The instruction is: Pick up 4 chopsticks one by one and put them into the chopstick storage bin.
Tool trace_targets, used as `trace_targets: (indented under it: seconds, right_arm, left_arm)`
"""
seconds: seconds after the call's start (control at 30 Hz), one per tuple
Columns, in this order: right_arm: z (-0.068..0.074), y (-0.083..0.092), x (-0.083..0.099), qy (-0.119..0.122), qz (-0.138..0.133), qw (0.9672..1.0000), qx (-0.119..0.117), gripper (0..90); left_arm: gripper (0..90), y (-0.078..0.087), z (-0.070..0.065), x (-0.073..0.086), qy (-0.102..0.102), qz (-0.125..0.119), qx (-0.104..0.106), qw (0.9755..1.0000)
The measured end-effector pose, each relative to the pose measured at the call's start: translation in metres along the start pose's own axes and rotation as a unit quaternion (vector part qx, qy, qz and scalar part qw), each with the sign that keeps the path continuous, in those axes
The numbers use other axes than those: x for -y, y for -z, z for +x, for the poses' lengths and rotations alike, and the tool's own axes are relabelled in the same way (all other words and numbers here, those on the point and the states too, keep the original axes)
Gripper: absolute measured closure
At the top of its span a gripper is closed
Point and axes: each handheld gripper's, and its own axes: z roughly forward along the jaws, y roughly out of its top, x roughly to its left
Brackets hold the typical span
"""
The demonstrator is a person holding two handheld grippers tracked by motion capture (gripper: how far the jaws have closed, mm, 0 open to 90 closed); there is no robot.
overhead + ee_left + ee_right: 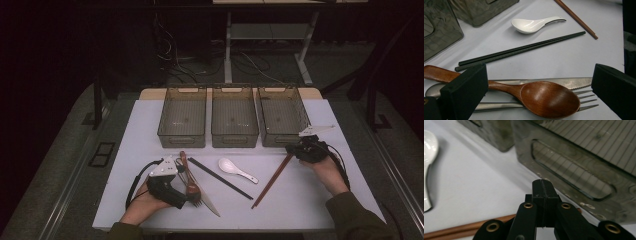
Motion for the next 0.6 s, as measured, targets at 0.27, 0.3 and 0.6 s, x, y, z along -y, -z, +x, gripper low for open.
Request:
trace_targets:
  seconds: [0.27,0.3,0.6]
  right_arm:
    - [-0.006,-0.015,0.001,0.001,0.019,0.9998,0.009,89.5]
    - [-0.007,-0.016,0.001,-0.003,0.019,0.9998,0.010,89.5]
    - [-0.011,-0.020,0.004,-0.002,0.030,0.9993,0.021,89.5]
  left_arm:
    - [0.0,0.001,0.000,0.000,0.000,0.000,0.000,1.0000]
    - [0.0,0.001,0.000,0.000,0.000,0.000,0.000,1.0000]
    - [0.0,0.001,0.000,0.000,0.001,0.001,0.001,1.0000]
